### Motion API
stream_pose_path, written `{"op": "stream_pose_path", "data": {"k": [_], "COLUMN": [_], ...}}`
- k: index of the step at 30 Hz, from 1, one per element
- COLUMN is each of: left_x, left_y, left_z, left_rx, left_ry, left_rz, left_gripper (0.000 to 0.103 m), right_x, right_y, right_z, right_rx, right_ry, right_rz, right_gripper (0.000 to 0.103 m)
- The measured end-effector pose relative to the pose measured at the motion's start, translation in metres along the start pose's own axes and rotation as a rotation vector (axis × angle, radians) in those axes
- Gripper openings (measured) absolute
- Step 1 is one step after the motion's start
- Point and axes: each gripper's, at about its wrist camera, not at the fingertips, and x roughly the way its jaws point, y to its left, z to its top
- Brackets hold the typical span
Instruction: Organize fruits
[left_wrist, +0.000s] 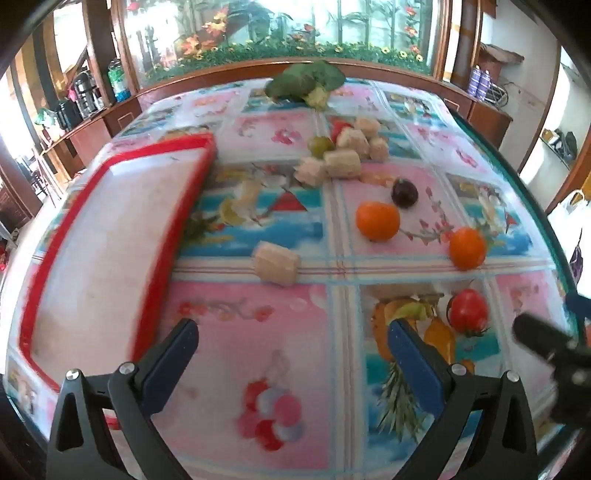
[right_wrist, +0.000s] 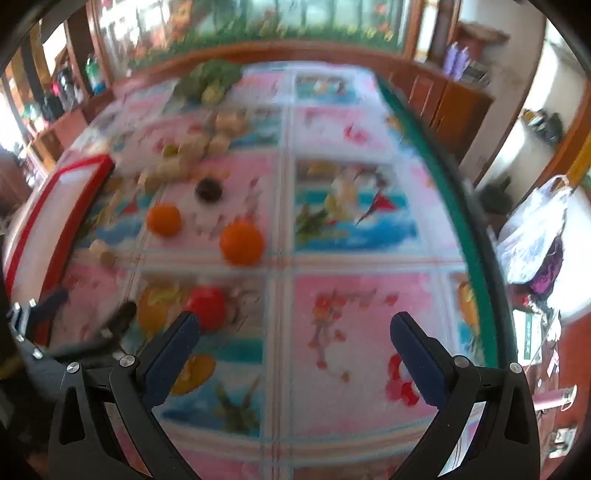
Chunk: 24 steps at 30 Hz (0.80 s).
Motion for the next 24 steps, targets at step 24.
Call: {"op": "stream_pose_path", "data": {"k": [24], "left_x": [-0.021], "left_y": [0.016], "left_z": [0.009], "left_rx": [-0.029], "left_ry": [0.028], "left_rz": [-0.057], "left_gripper": [0.103], "right_x": [-0.012], "right_y": [0.020], "right_z": [-0.009], "right_rx": [0.002], "right_ry": [-0.032], "right_rz": [-0.014], "right_gripper": [0.103]}}
